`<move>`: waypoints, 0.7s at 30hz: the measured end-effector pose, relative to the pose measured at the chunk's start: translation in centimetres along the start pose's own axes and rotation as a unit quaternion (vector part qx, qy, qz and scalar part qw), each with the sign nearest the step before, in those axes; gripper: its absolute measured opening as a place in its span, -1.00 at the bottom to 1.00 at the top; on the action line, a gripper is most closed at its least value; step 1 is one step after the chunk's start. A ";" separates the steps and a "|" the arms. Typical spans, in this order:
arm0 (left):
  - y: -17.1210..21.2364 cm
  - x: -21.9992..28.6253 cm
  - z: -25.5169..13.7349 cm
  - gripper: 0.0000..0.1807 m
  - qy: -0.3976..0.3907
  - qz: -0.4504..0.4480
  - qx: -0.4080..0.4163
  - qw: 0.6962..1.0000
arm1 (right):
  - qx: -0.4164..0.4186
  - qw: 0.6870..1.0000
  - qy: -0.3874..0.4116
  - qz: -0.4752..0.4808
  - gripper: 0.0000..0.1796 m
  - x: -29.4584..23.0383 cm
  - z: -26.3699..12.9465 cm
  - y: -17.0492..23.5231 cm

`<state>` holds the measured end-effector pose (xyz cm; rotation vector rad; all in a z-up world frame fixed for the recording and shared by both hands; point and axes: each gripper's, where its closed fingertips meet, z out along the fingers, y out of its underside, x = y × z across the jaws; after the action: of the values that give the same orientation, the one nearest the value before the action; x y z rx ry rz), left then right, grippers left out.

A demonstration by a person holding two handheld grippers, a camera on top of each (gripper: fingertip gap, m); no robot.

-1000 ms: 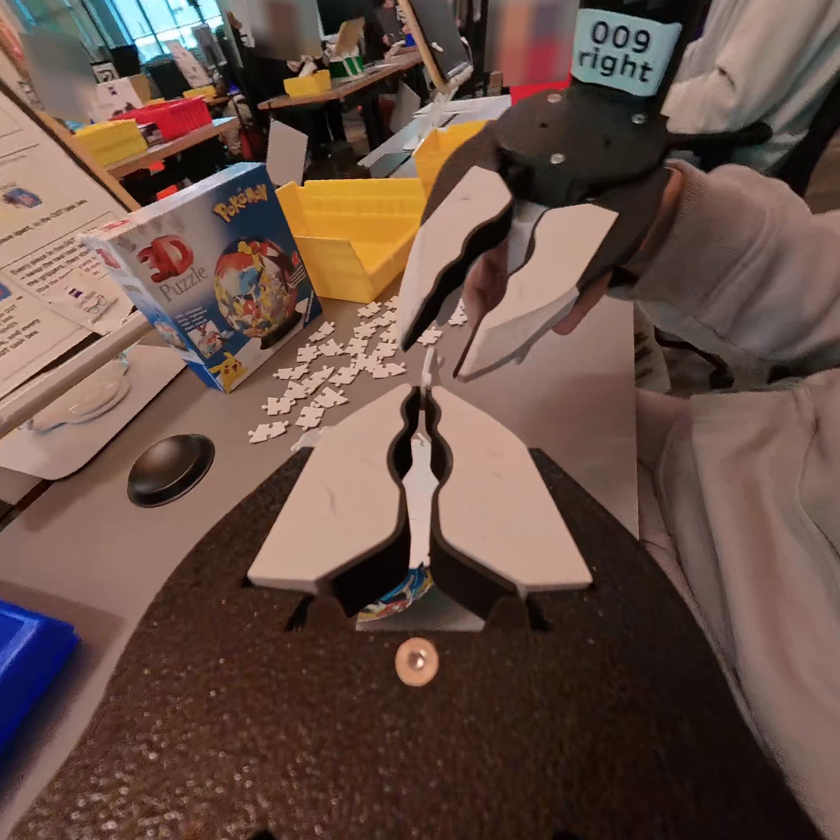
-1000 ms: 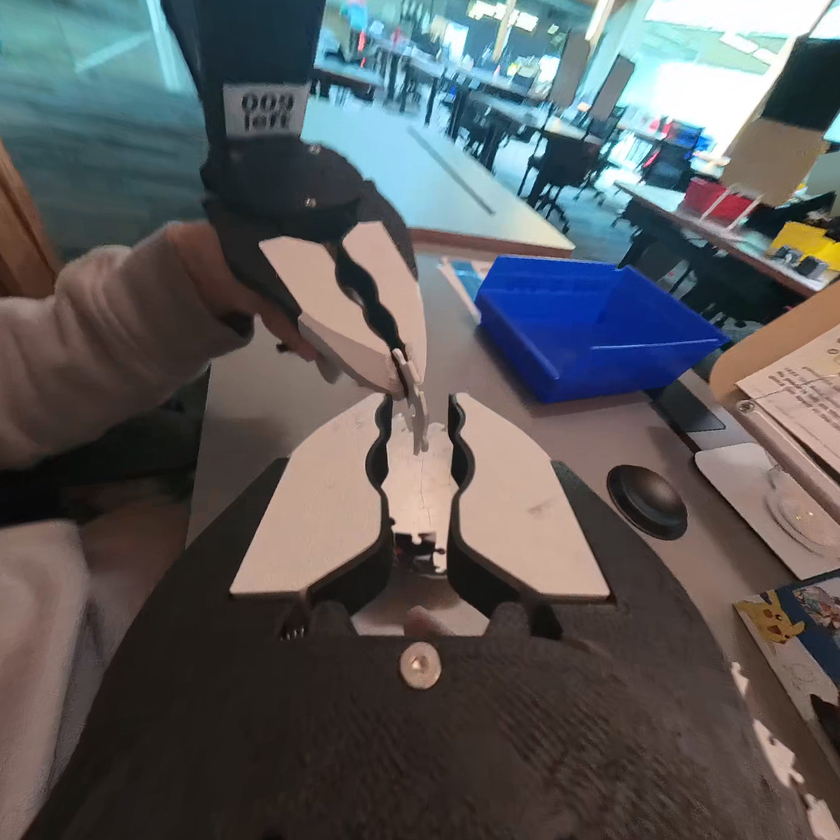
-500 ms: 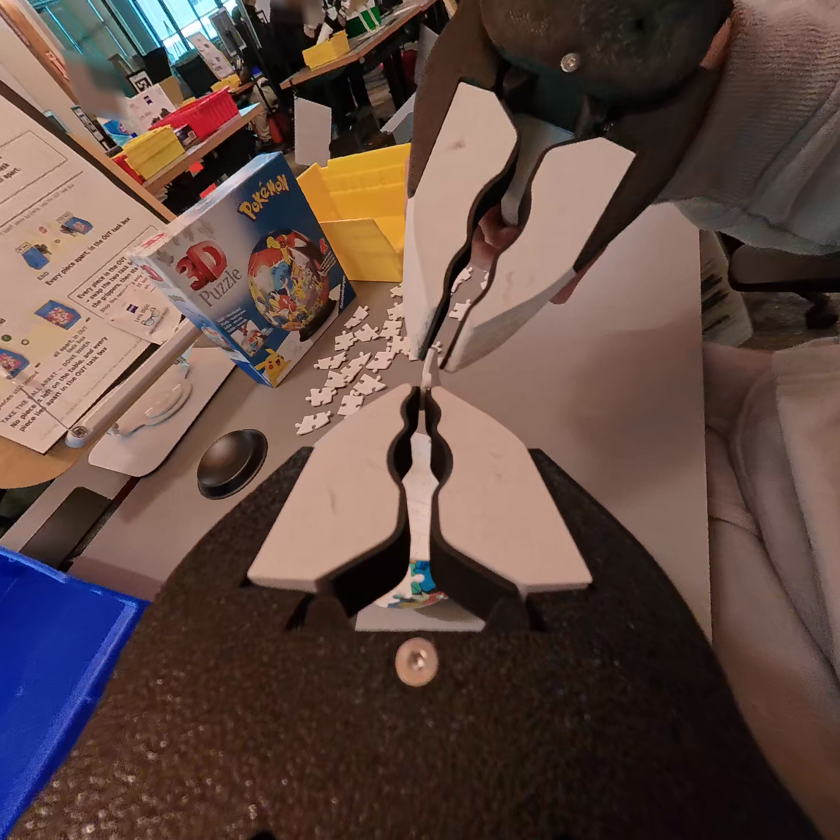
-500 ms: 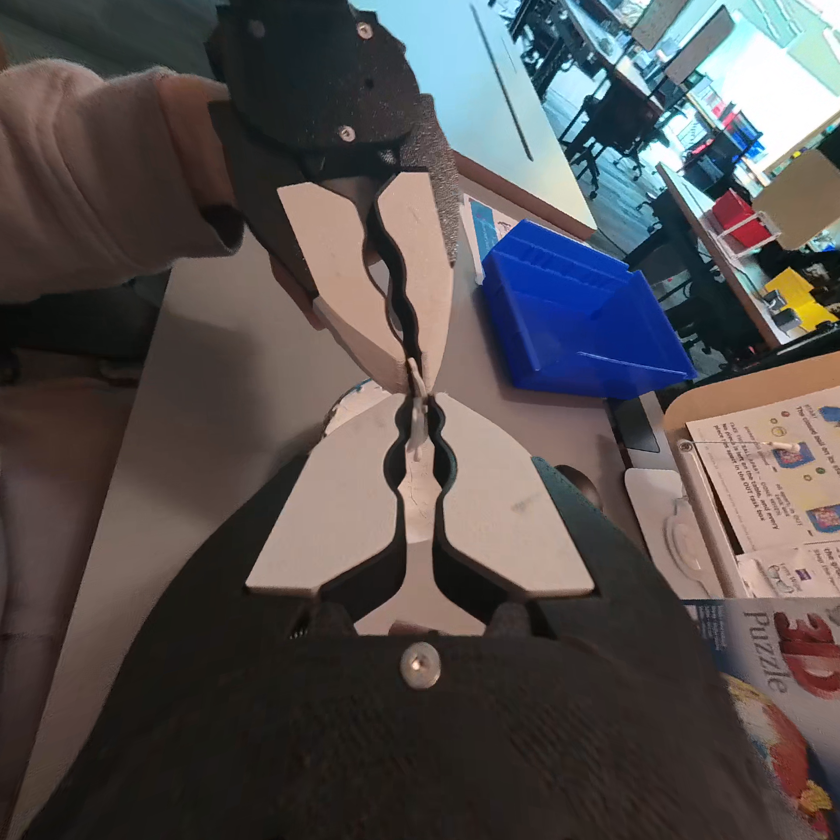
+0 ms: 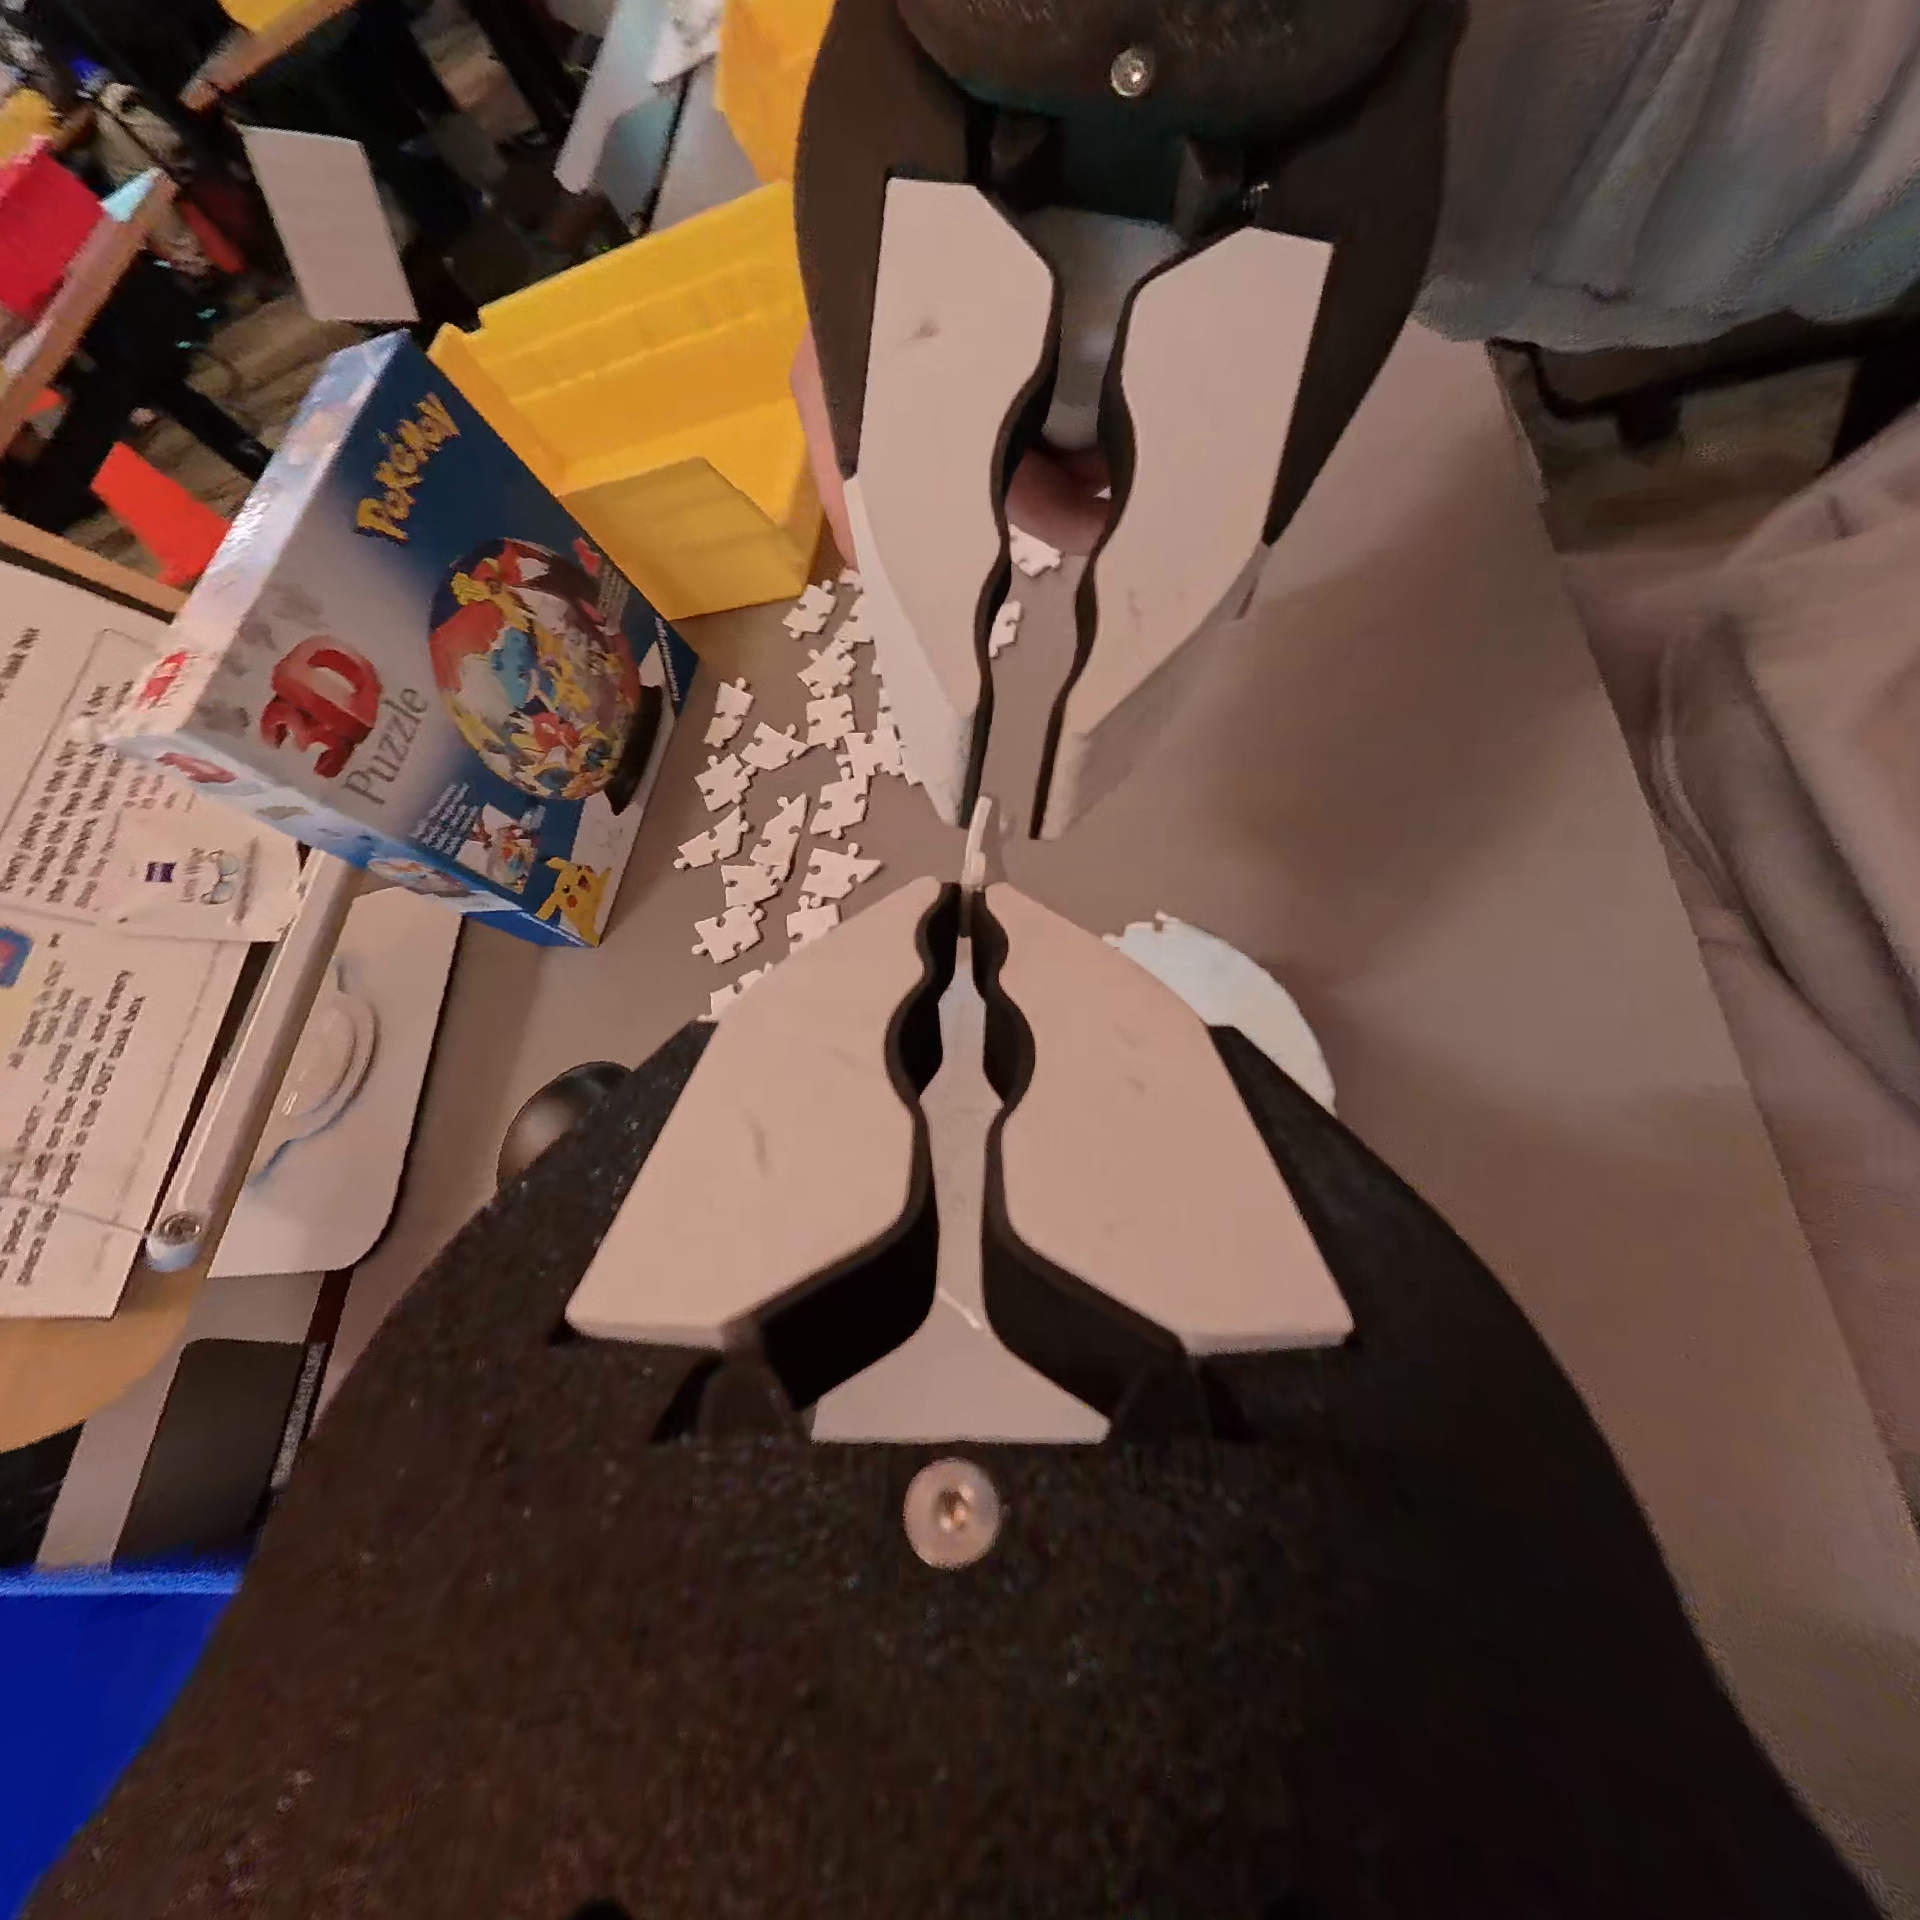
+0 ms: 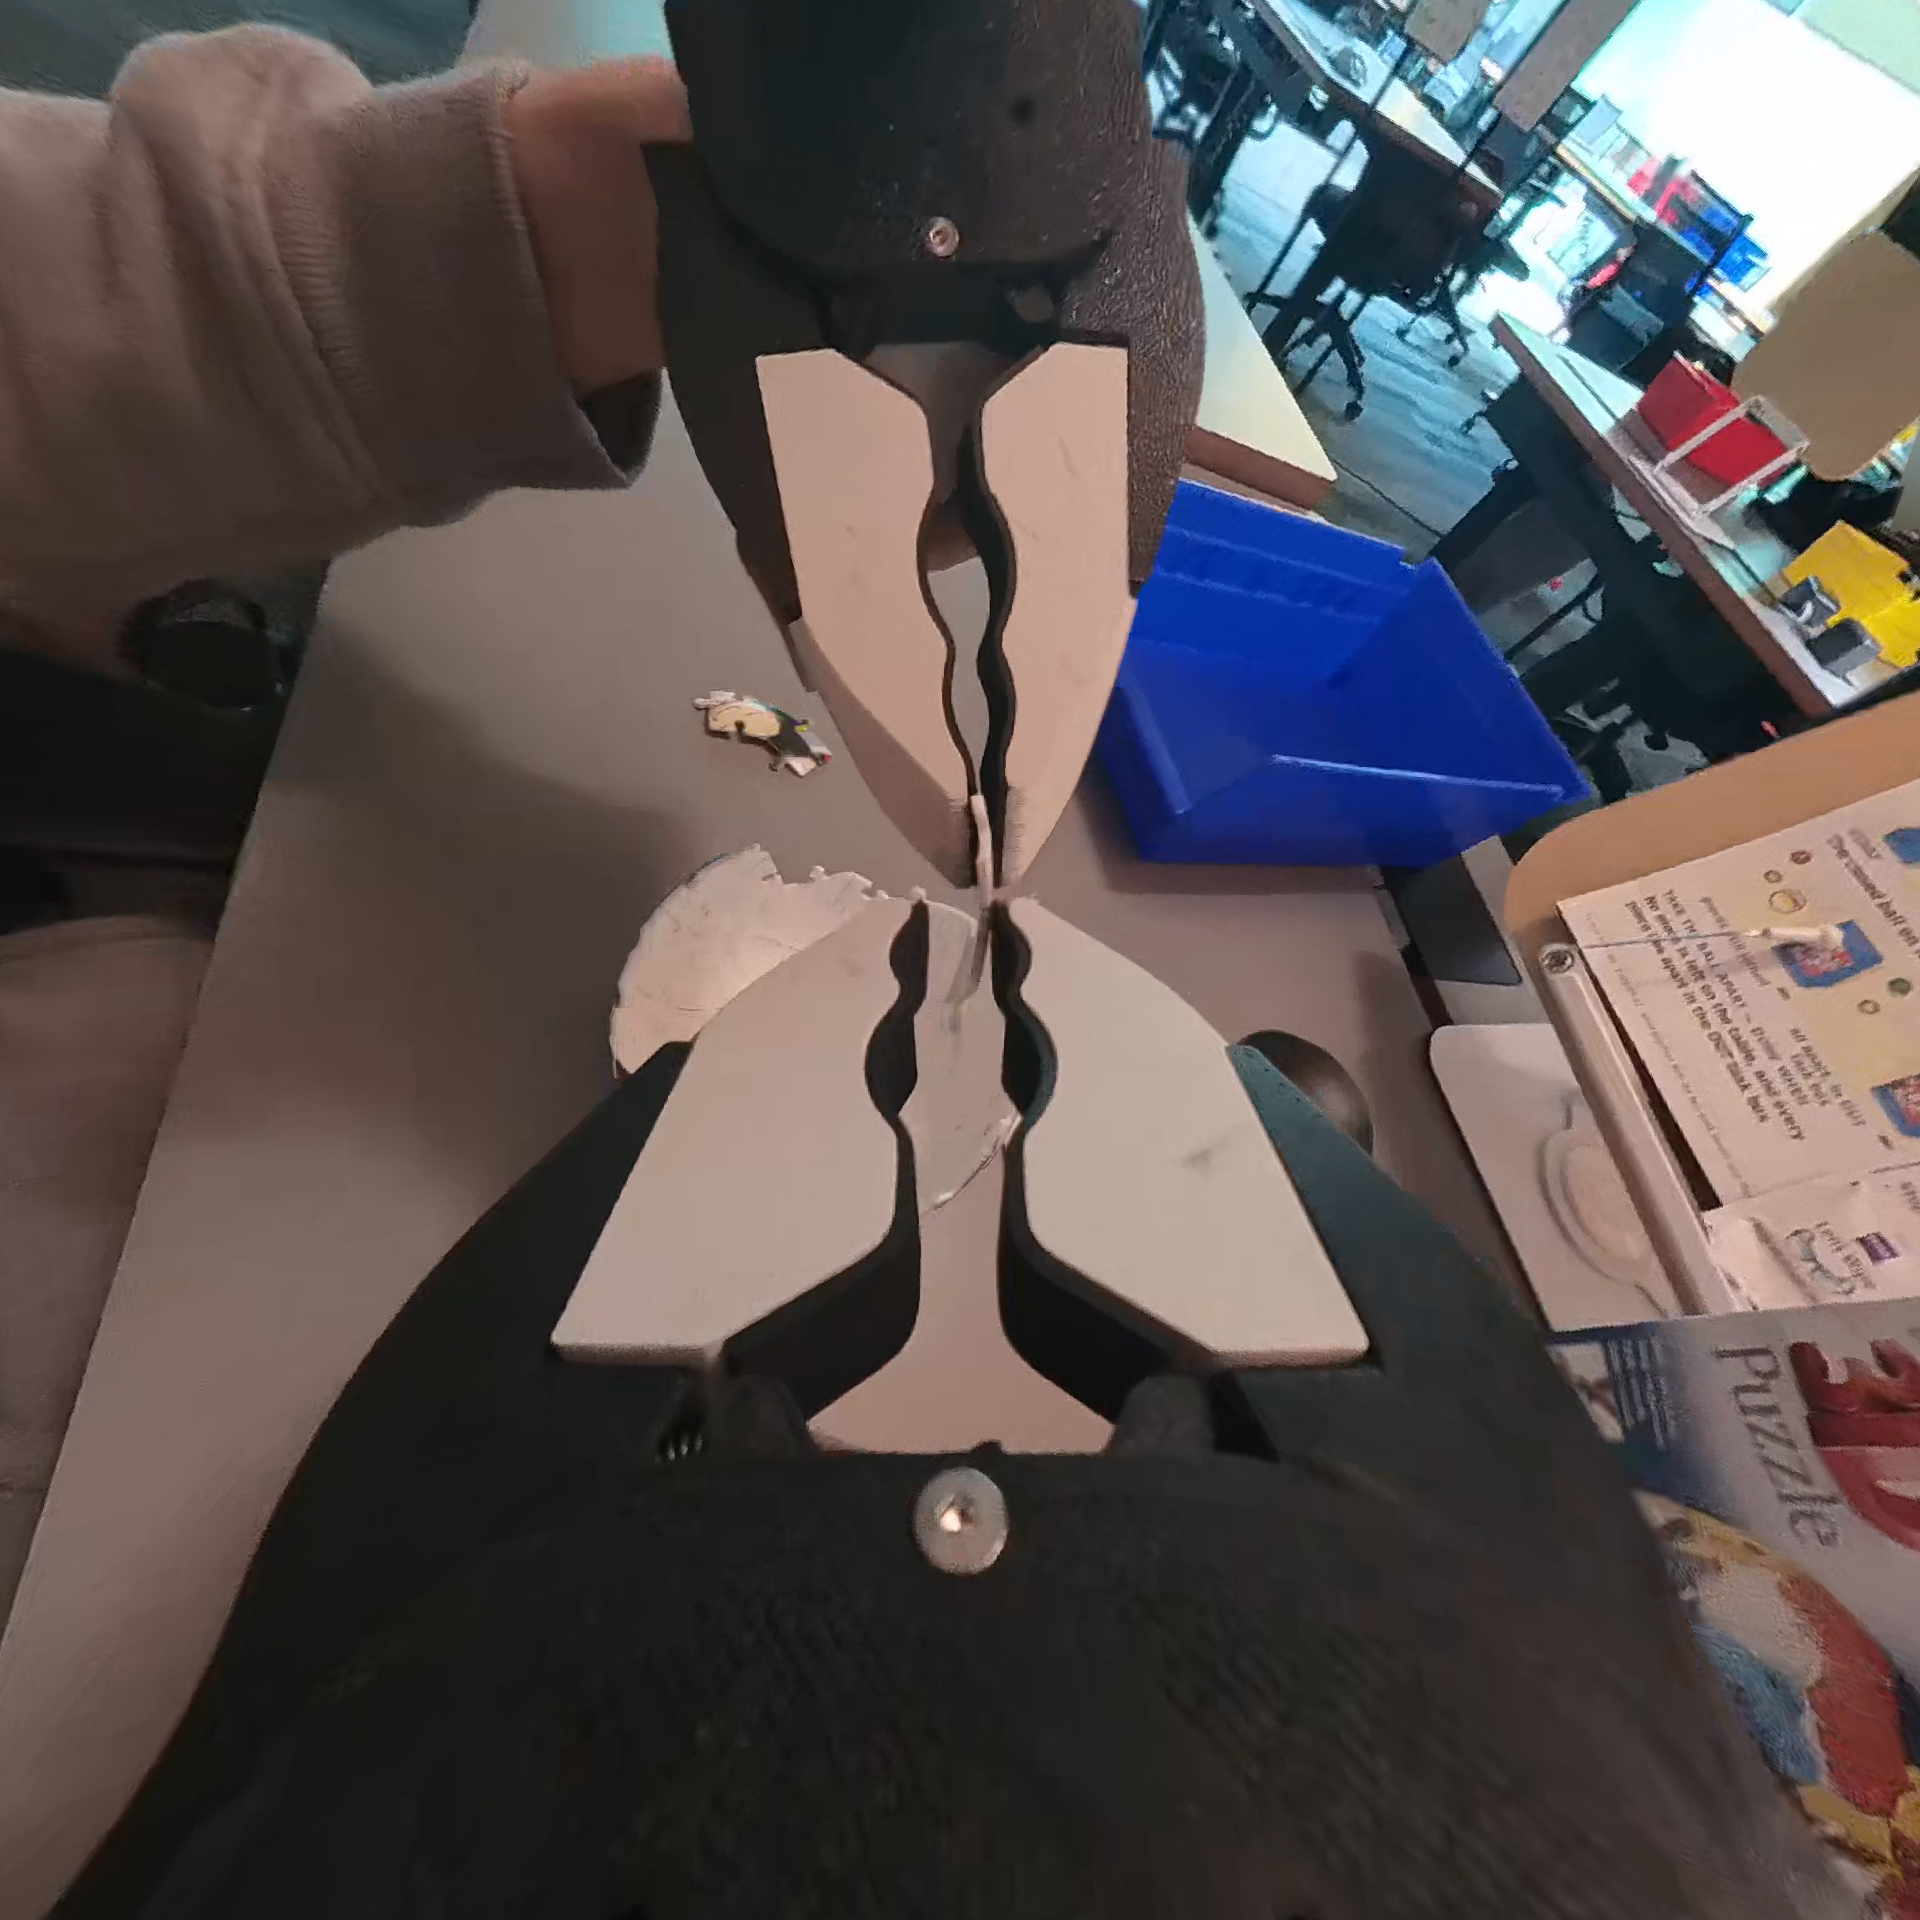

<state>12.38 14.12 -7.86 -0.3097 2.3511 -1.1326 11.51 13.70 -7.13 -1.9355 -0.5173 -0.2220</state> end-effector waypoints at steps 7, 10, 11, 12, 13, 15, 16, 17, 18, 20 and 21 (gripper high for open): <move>0.5 -0.6 2.5 -0.98 0.075 0.045 -0.014 0.996 | 0.021 0.997 0.041 0.064 -0.97 1.2 0.5 2.7; 1.0 -1.0 3.6 -0.98 0.099 0.057 -0.012 0.993 | 0.027 0.994 0.067 0.078 -0.97 1.7 0.5 3.8; 1.2 -1.1 3.9 -0.98 0.104 0.057 -0.012 0.993 | 0.032 0.993 0.080 0.080 -0.98 2.0 0.6 4.1; 1.4 -1.2 4.1 -0.98 0.109 0.059 -0.013 0.992 | 0.036 0.992 0.092 0.078 -0.98 2.1 0.6 4.4; 1.7 -1.1 4.3 -0.98 0.116 0.066 -0.013 0.991 | 0.039 0.992 0.099 0.074 -0.97 2.0 0.8 4.7; 2.2 -0.9 4.5 -0.98 0.126 0.076 -0.013 0.989 | 0.042 0.991 0.114 0.060 -0.94 1.6 1.1 5.1; 2.5 -0.8 4.6 -0.98 0.133 0.078 -0.014 0.988 | 0.042 0.990 0.123 0.059 -0.97 1.6 1.2 5.4; 2.8 -0.7 4.8 -0.98 0.140 0.087 -0.016 0.986 | 0.037 0.990 0.125 0.061 -0.97 1.6 1.5 5.7; 3.1 -0.9 4.9 -0.98 0.143 0.093 -0.021 0.985 | 0.030 0.989 0.130 0.061 -0.97 1.7 1.7 6.0; 3.3 -1.5 5.2 -0.98 0.139 0.088 -0.022 0.986 | 0.022 0.986 0.153 0.057 -0.98 2.3 1.9 6.3; 3.4 -1.6 5.3 -0.97 0.136 0.085 -0.018 0.987 | 0.018 0.986 0.156 0.061 -0.98 2.5 1.9 6.4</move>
<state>16.64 13.43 -12.72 0.0362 2.5782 -1.1104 16.51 13.86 -12.25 -1.8461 -0.1945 -0.4261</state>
